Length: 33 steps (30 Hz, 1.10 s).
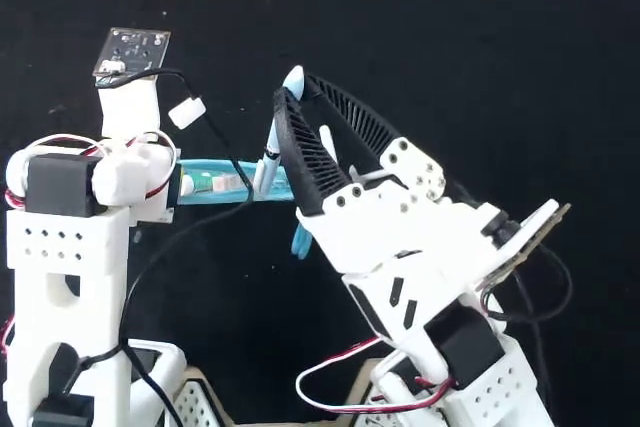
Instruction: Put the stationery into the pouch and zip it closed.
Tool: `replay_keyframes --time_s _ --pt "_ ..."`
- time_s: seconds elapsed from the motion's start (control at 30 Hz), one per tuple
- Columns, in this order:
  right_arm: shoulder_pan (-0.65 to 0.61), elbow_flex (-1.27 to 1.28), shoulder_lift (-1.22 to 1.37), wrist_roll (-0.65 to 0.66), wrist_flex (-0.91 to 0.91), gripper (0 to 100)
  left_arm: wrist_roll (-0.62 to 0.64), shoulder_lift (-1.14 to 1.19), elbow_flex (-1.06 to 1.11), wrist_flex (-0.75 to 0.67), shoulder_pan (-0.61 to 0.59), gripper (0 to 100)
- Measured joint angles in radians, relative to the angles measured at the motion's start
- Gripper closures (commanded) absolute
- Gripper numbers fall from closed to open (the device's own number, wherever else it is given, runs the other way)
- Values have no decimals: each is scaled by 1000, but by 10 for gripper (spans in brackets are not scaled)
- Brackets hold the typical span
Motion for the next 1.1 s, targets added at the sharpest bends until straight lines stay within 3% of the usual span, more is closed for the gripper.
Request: replay_keyframes --time_s 0.4,0.73,0.87,1.0,1.1 --pt "0 -3 173 0 -94 987 12 0 0 0 0 970" --pt "0 175 0 0 -87 987 12 0 0 0 0 970" --pt "0 199 -160 0 46 987 12 0 0 0 0 970" --pt "-78 199 -261 9 256 987 12 0 0 0 0 970" --pt "-164 204 -270 117 350 987 12 0 0 0 0 970"
